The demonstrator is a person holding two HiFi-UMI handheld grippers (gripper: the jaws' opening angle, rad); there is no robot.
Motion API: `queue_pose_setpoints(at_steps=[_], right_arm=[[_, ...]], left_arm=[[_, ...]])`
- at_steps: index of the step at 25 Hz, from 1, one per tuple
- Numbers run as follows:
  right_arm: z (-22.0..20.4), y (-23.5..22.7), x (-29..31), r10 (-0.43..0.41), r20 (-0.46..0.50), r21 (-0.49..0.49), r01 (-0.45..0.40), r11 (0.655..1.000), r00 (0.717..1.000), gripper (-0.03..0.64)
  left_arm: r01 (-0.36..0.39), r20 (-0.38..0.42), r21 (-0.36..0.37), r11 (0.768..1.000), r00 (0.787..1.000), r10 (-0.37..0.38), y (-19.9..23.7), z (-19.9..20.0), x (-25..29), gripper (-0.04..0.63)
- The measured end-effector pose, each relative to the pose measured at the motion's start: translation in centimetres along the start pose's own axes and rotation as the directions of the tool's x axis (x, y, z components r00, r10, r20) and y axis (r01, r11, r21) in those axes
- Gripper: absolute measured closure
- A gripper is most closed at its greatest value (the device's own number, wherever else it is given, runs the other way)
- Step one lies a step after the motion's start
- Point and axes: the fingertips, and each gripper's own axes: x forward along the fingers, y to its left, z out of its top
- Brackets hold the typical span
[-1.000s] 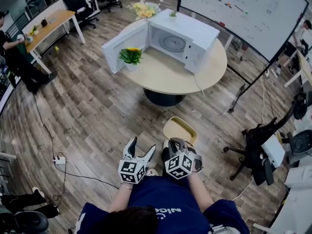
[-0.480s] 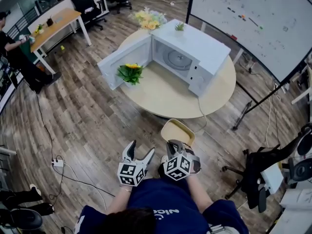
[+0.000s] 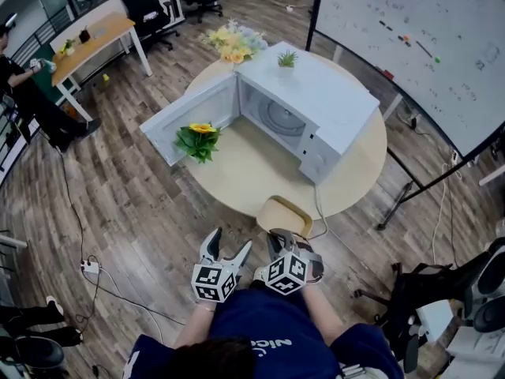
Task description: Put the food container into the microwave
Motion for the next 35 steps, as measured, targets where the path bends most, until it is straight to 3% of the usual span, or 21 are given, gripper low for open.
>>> queue_pose_setpoints(at_steps=[13, 21, 30, 35], right_arm=[[-1.6, -2.6, 1.9, 0.029, -0.025, 0.014, -0.028, 0.999, 0.999, 0.588], [-0.4, -5.9, 4.9, -0.028, -0.065, 0.05, 0.032, 0.998, 0.997, 0.588], [3.6, -11.3, 9.7, -0.092, -0.102, 0.18, 0.109, 0.978, 0.991, 0.588], [5.3, -14.6, 11.1, -0.135, -0.12, 0.289, 0.165, 0.943, 0.984, 0.588]], left_arm=[[0.025, -0.031, -0.01, 1.0, 0.999, -0.025, -0.2, 0.4, 4.5, 0.215], [0.116, -0.059, 0.009, 0.993, 0.992, -0.115, 2.1, 1.8, 9.1, 0.215], [0.298, -0.073, 0.075, 0.951, 0.953, -0.293, 5.1, 7.1, 14.5, 0.215], [0.37, -0.054, 0.075, 0.926, 0.929, -0.366, 6.9, 10.5, 17.3, 0.215]])
